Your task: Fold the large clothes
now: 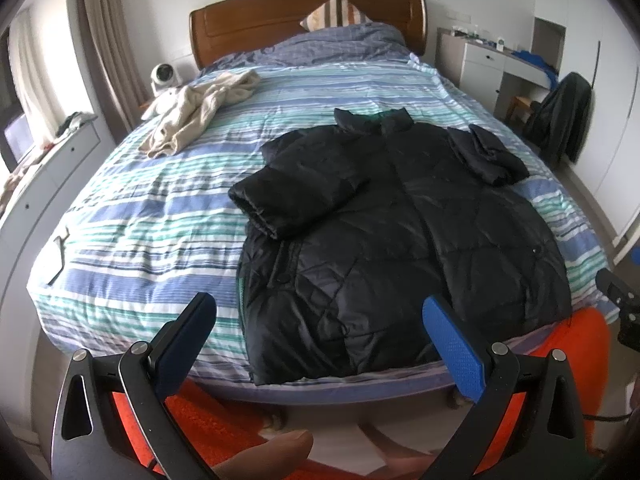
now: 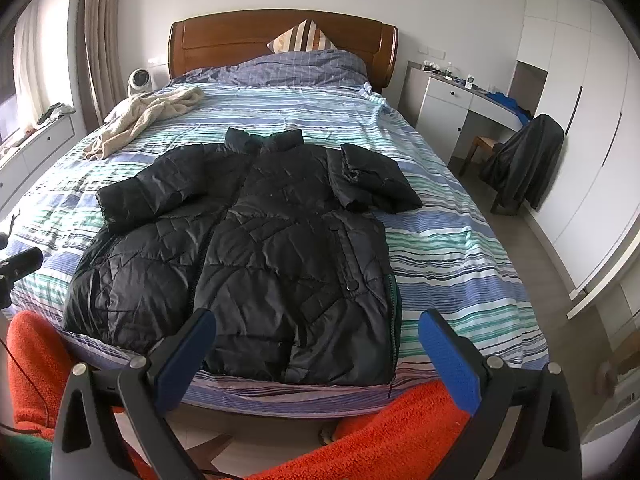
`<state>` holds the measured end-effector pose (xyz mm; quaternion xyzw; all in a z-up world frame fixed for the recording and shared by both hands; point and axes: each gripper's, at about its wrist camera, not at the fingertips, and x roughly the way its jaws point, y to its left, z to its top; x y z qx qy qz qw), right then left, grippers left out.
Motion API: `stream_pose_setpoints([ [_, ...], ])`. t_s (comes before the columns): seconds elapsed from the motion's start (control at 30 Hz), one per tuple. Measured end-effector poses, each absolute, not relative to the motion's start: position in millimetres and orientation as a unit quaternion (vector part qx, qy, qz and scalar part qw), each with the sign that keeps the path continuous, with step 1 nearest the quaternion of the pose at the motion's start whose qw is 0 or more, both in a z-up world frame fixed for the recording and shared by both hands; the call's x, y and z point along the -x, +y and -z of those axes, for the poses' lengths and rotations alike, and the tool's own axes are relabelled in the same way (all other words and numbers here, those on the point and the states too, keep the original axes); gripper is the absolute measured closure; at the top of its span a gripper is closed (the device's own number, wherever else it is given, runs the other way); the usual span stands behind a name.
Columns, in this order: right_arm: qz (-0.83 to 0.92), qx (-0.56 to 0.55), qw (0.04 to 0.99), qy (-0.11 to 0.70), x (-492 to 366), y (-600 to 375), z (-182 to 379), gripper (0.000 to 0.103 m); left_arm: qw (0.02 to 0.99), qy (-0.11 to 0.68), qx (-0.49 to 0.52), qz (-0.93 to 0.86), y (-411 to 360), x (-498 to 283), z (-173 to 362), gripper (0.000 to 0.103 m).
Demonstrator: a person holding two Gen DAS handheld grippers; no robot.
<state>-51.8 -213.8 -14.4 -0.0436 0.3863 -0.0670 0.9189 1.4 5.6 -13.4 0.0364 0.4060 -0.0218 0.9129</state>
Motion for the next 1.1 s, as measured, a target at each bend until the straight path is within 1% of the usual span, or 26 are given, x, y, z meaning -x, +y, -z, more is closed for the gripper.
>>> stream_pose_setpoints([
  [1.1, 0.062, 0.045, 0.919, 0.386, 50.9, -209.3, 14.9, 0.000, 0.915, 0.399, -0.050, 0.033, -2.6, 2.1, 15.4, 0.000],
])
